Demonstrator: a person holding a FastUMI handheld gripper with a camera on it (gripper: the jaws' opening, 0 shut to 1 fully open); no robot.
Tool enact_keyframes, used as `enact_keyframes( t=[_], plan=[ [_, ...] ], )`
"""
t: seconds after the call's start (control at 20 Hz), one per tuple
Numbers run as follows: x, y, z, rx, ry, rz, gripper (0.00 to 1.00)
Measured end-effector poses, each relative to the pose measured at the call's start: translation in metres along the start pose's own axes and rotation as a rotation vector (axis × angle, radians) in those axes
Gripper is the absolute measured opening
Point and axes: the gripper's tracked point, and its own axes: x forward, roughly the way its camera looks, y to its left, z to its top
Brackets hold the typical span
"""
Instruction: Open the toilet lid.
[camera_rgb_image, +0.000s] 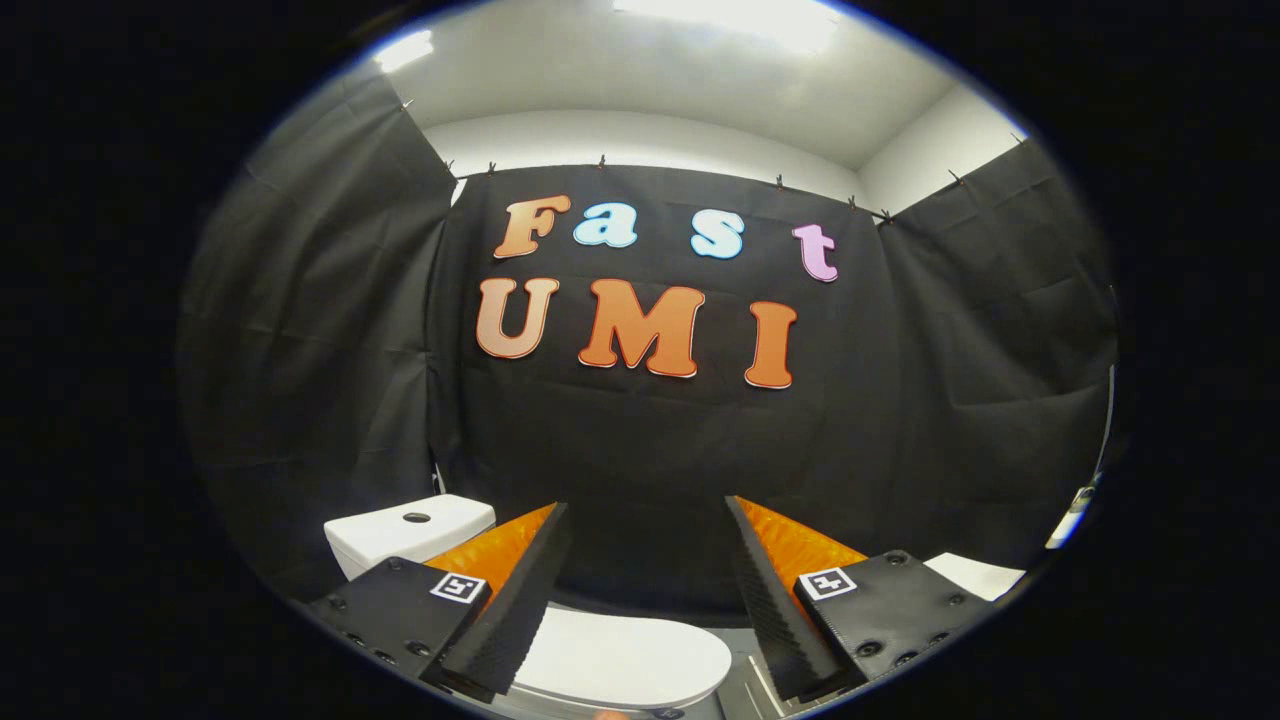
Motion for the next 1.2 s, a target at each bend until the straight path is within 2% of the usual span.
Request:
enact_keyframes(
  t=[0.3, 0.45, 0.55, 0.75, 0.9, 1.0, 1.2],
  plan=[
    [-0.003, 0.019, -0.062, 0.127, 0.056, 0.099, 0.98],
    [-0.003, 0.022, -0.101, 0.284, 0.065, 0.125, 0.98],
    [0.004, 0.018, -0.132, 0.417, 0.084, 0.104, 0.99],
    [0.002, -0.006, -0.199, 0.569, 0.152, 0.020, 0.98],
    [-0.003, -0.027, -0.239, 0.699, 0.130, -0.040, 0.98],
    [-0.007, -0.040, -0.281, 0.765, 0.161, -0.083, 0.98],
    [-0.020, -0.055, -0.341, 0.918, 0.188, -0.125, 0.99]
  ],
)
